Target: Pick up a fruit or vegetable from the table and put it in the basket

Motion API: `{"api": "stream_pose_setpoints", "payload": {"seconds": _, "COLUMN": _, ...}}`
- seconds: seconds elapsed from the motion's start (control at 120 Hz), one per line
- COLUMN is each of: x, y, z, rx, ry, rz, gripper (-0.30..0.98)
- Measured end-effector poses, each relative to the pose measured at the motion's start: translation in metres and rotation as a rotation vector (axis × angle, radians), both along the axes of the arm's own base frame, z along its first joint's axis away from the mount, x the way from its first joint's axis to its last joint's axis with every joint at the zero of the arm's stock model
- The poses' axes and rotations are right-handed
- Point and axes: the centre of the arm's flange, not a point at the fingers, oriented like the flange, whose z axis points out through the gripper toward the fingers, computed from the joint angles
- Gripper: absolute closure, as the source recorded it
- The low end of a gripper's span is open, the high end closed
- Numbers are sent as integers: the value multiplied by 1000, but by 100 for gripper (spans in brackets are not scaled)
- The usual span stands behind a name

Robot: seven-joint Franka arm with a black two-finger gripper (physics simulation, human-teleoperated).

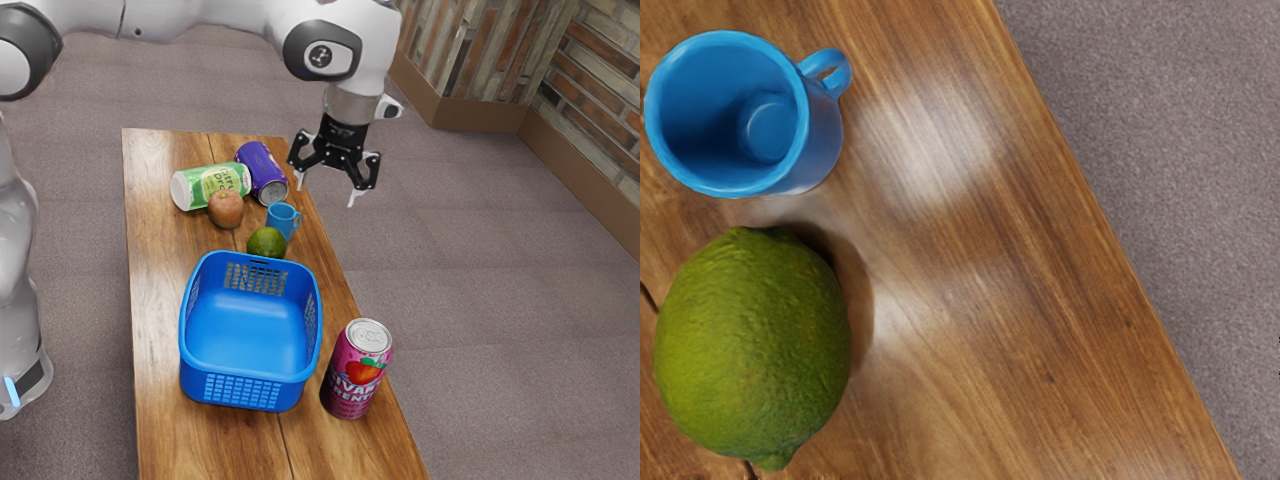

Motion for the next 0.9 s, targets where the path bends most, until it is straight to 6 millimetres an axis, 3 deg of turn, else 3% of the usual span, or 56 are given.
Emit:
{"api": "stream_pose_setpoints", "payload": {"seconds": 0.483, "x": -57, "y": 16, "z": -31, "rx": -7, "ry": -74, "rz": 236, "gripper": 0}}
{"api": "stream_pose_setpoints", "payload": {"seconds": 0.9, "x": -73, "y": 3, "z": -44, "rx": 15, "ry": -77, "rz": 231, "gripper": 0}}
